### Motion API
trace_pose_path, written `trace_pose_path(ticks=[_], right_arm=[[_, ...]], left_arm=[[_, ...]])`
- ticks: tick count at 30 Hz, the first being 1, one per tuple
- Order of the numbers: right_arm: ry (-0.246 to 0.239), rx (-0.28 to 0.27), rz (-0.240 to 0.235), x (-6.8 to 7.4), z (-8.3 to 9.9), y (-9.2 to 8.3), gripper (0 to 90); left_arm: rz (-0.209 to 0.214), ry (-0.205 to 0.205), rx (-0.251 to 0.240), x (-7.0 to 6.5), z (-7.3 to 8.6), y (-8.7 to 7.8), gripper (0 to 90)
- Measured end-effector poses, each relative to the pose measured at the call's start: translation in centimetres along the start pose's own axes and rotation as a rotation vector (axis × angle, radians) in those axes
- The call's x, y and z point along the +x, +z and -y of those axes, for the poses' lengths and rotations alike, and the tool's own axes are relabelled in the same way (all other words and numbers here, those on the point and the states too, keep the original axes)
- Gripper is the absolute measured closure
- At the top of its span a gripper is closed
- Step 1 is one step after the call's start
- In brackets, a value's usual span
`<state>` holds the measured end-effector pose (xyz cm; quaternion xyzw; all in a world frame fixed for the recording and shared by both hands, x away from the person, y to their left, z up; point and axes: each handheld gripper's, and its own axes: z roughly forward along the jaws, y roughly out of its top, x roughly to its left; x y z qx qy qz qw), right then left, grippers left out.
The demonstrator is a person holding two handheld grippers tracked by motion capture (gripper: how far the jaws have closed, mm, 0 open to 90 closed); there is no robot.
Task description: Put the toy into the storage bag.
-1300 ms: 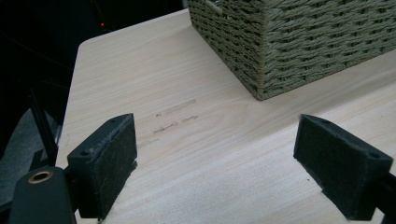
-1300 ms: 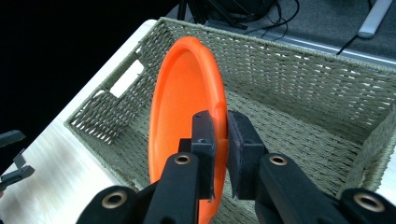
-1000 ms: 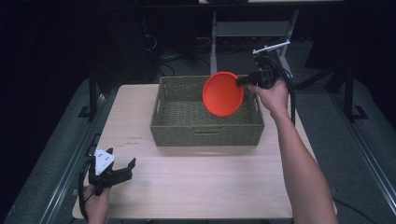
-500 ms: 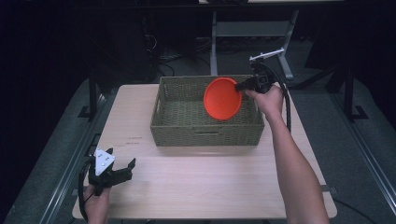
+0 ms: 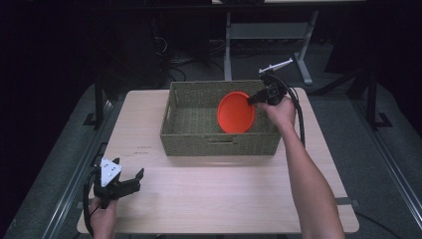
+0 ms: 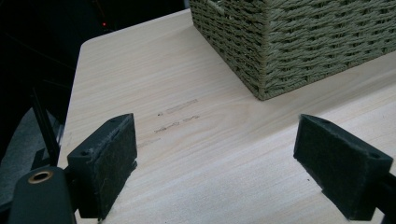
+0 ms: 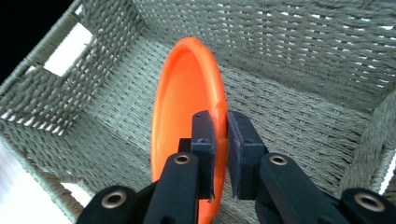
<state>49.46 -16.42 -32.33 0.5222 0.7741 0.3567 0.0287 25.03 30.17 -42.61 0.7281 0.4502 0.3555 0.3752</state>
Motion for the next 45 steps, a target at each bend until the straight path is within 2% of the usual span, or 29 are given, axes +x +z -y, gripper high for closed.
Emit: trace_pose_path(ticks=[21,25,31,34,40,45], right_arm=[[0.000,0.090,-0.010,-0.9,1.1,2.7,81.0],[0.000,0.105,-0.007,-0.9,1.2,3.3,80.7],[0.003,0.118,-0.023,-0.8,1.2,3.2,78.2],[0.002,0.129,-0.004,-0.9,1.2,3.0,73.2],[0.010,0.143,0.008,-1.4,1.4,2.6,68.7],[-0.014,0.156,0.013,-1.4,1.5,2.4,66.3]], left_arm=[[0.003,-0.001,0.002,0.1,0.0,0.1,12.8],[-0.001,-0.012,0.000,0.2,0.1,0.0,12.8],[0.004,-0.009,0.002,0.1,0.0,0.0,12.8],[0.008,0.004,0.003,0.0,0.0,0.1,12.8],[0.012,-0.002,0.004,-0.1,0.0,0.2,12.8],[0.009,0.001,0.008,0.0,0.1,0.2,12.8]])
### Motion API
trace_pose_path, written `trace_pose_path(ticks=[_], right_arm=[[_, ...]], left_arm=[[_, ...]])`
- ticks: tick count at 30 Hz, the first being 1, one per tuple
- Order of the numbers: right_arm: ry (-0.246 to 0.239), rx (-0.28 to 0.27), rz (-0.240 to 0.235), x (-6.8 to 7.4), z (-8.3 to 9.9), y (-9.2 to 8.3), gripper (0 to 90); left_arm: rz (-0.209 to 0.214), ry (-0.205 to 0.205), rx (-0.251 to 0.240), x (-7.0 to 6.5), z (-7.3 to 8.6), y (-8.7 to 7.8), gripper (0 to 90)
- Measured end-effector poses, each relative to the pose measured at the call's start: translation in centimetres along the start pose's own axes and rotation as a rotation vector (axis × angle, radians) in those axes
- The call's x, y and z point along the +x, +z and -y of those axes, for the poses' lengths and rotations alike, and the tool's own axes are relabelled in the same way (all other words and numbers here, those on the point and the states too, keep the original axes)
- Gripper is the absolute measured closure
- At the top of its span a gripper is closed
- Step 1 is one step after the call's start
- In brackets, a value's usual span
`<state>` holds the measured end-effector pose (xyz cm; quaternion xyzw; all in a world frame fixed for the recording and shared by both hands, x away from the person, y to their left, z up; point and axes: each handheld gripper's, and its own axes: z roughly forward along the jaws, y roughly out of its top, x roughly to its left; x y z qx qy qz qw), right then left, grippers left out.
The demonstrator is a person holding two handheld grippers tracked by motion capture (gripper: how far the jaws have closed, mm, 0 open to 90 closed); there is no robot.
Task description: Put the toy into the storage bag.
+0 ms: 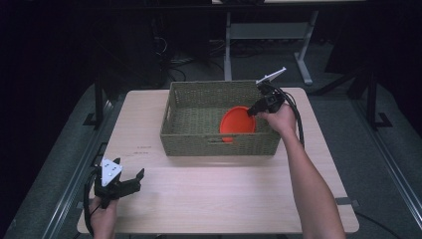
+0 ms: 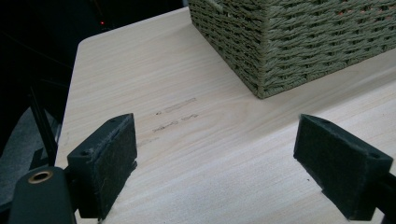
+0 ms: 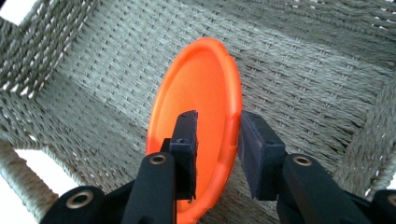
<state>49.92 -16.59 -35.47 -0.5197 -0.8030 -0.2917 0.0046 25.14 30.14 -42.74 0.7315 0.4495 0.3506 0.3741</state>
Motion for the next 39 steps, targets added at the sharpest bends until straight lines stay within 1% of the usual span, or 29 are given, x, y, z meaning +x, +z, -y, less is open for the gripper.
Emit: trace_pose_path(ticks=[2,3,6,10,15,17,21,25,28,30,35,39], right_arm=[[-0.004,0.003,0.004,0.0,0.1,-0.1,65.2],[-0.003,-0.001,-0.014,-0.1,0.2,-0.2,64.9],[-0.003,-0.026,-0.031,-0.2,0.3,-0.6,64.6],[0.003,-0.029,-0.055,-0.5,0.7,-0.8,60.1],[0.011,-0.049,-0.088,-0.9,1.3,-1.0,54.7],[0.011,-0.044,-0.092,-1.0,1.5,-1.2,52.5],[0.019,-0.056,-0.115,-1.1,1.7,-1.6,47.9],[0.011,-0.061,-0.122,-1.1,1.8,-2.1,44.6],[0.024,-0.085,-0.149,-1.0,2.1,-2.5,43.4],[0.026,-0.096,-0.173,-1.1,2.2,-2.7,42.5],[0.031,-0.102,-0.170,-1.2,2.6,-3.2,40.2],[0.022,-0.101,-0.178,-1.1,3.0,-3.6,39.1]], left_arm=[[-0.002,-0.001,-0.002,0.0,0.0,0.0,12.8],[-0.002,0.000,0.000,0.0,0.0,0.0,12.8],[-0.005,0.001,0.001,0.1,0.0,0.0,12.8],[-0.002,0.000,-0.003,0.0,0.0,0.0,12.8],[0.001,0.000,-0.004,-0.1,0.0,0.0,12.8],[-0.001,0.001,-0.003,-0.1,0.0,0.0,12.8],[-0.002,0.005,-0.001,-0.1,-0.1,0.0,12.8],[0.002,0.012,0.008,-0.1,0.0,0.1,12.8],[-0.001,0.001,-0.002,-0.1,0.0,0.0,12.8],[0.000,0.008,-0.001,-0.1,0.0,0.0,12.8],[0.002,0.011,0.001,-0.2,0.0,-0.1,12.8],[0.003,0.008,0.000,-0.3,-0.1,0.0,12.8]])
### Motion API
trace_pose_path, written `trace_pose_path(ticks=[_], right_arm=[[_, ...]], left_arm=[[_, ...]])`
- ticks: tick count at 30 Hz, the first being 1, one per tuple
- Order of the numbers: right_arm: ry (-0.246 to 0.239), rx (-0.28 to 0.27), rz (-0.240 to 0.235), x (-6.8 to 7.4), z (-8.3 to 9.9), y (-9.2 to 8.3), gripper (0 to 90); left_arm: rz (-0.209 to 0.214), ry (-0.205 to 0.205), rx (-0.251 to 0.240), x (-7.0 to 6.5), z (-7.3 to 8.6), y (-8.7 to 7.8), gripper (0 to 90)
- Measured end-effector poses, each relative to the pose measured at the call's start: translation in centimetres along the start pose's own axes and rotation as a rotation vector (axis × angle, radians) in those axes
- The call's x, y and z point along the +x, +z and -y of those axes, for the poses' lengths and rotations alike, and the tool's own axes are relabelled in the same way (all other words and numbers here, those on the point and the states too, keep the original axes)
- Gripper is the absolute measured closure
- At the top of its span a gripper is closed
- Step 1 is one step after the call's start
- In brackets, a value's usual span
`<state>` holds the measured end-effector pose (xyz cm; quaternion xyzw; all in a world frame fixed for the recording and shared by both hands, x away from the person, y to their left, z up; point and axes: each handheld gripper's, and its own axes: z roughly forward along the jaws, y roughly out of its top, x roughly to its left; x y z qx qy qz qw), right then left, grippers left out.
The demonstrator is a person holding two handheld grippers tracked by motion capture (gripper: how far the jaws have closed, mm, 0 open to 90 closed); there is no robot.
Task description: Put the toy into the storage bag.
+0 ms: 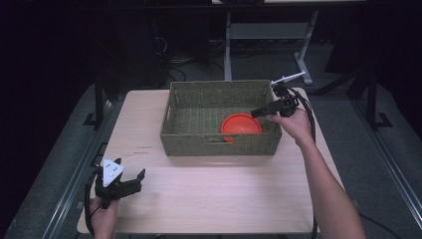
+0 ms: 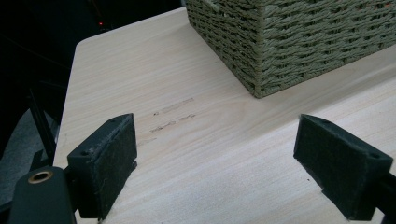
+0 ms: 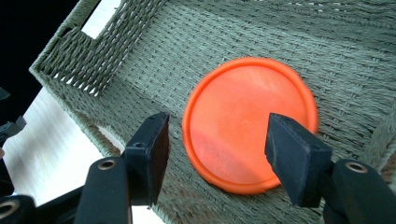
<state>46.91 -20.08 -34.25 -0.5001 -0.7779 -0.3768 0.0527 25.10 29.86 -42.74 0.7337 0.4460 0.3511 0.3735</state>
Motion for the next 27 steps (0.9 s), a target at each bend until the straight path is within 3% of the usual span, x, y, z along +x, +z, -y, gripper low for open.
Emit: trace_pose_path(ticks=[15,27], right_arm=[[-0.044,-0.040,-0.024,1.2,0.7,-2.0,36.0],[-0.068,-0.039,-0.046,1.9,2.0,-1.9,33.5]], left_arm=[[0.001,0.005,0.000,-0.1,0.0,0.0,12.8],[-0.002,0.004,0.002,-0.1,0.0,0.0,12.8]])
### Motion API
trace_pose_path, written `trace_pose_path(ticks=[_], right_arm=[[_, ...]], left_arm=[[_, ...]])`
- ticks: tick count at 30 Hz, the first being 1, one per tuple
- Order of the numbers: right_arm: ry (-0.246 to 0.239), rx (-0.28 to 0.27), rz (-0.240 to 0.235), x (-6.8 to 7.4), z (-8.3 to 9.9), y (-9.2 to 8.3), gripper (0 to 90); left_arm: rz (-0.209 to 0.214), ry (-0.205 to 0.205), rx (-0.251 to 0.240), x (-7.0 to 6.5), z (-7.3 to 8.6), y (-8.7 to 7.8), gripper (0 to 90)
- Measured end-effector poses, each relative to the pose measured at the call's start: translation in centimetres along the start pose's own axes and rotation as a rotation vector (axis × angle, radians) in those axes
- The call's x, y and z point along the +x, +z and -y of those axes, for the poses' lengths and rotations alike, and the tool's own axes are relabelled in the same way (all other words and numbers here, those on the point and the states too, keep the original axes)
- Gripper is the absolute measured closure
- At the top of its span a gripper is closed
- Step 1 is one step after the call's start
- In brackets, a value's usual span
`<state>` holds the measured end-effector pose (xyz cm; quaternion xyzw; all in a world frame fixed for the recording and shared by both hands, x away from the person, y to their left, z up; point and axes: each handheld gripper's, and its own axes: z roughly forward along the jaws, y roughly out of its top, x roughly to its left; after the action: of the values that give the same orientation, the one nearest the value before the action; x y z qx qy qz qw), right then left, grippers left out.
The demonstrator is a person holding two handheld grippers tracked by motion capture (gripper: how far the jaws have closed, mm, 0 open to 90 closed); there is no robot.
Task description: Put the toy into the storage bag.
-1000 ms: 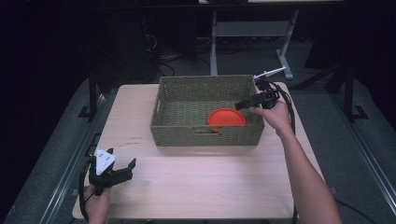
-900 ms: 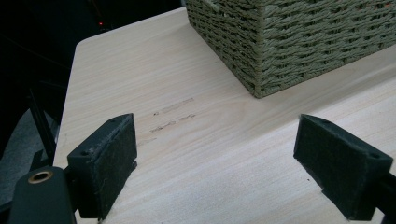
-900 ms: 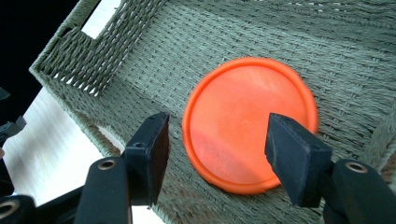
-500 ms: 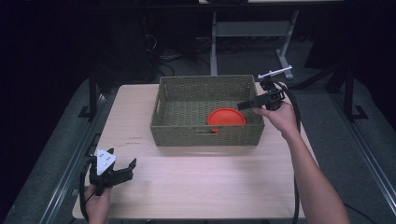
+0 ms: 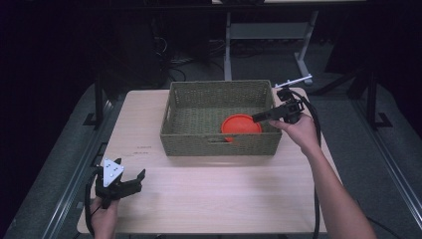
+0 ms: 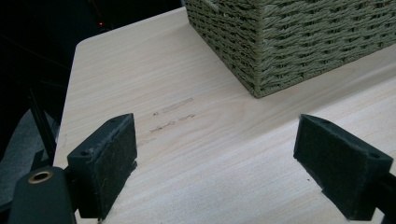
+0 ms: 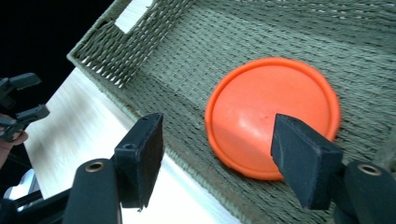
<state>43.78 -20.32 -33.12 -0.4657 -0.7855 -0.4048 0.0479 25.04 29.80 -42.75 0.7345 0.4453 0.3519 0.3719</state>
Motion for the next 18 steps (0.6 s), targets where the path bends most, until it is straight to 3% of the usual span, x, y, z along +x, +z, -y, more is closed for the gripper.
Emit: trace_pose_path(ticks=[18], right_arm=[[-0.056,-0.024,-0.033,1.7,1.7,-1.8,30.1]], left_arm=[[0.002,0.003,0.005,-0.1,0.0,0.1,12.8]])
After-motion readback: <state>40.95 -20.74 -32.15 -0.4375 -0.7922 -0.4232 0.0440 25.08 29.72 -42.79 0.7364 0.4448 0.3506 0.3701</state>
